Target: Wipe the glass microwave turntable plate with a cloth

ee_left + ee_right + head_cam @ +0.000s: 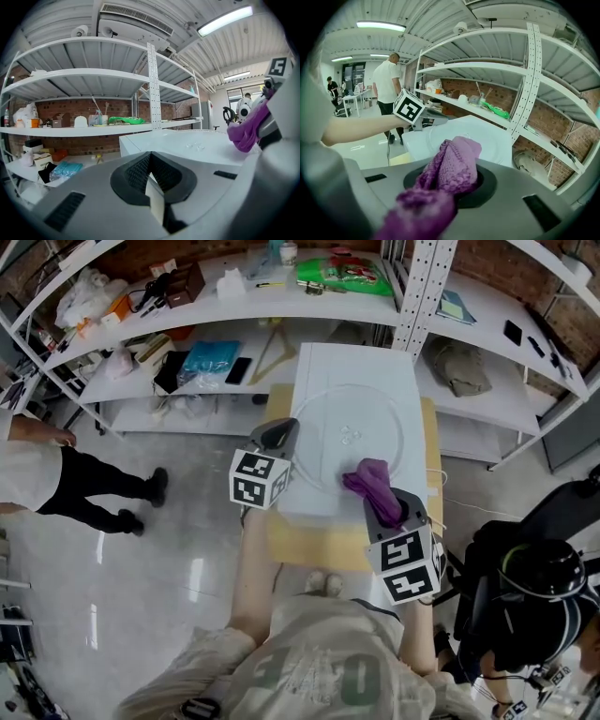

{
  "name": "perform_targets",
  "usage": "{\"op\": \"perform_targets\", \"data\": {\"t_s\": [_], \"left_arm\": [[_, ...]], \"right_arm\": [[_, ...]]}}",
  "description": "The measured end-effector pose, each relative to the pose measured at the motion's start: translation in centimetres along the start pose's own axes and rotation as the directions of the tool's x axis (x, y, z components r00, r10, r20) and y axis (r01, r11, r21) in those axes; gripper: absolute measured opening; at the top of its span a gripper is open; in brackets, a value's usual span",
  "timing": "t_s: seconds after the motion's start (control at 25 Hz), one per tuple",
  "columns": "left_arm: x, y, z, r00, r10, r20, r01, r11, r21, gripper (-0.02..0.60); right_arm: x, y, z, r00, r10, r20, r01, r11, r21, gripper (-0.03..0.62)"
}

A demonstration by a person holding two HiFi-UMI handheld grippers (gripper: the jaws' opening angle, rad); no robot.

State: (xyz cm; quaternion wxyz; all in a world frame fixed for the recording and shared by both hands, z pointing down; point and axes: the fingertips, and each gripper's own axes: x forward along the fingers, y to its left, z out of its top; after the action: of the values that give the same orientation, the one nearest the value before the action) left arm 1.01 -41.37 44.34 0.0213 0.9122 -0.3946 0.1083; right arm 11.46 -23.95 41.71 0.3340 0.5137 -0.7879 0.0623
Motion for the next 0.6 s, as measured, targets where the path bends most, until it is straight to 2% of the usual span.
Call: {"op": "perform_targets", "data": {"t_s": [0.16,0.4,0.6], "left_arm": [[0.1,0.0,0.0,1.000,-0.001,0.000,0.001,1.000,-0.004,0.002],[0.1,0.0,-0.2,1.000,-0.001,-0.002,0.001,1.000,-0.004,0.002],[0.2,-0.2,-0.3,1.000,-0.003,-0.004,0.003,1.000,-0.003,0.002]], "right_arm": [[0.4,-1.8,1.1,0.999,-0.035,0.024,0.035,0.999,-0.007,0.051],[4.7,-9.9,5.7,0.982,-0.177,0.073,0.177,0.984,-0.003,0.051],[9.3,-14.0,6.5,0.979,-0.203,0.003,0.203,0.979,0.004,0.051]]}}
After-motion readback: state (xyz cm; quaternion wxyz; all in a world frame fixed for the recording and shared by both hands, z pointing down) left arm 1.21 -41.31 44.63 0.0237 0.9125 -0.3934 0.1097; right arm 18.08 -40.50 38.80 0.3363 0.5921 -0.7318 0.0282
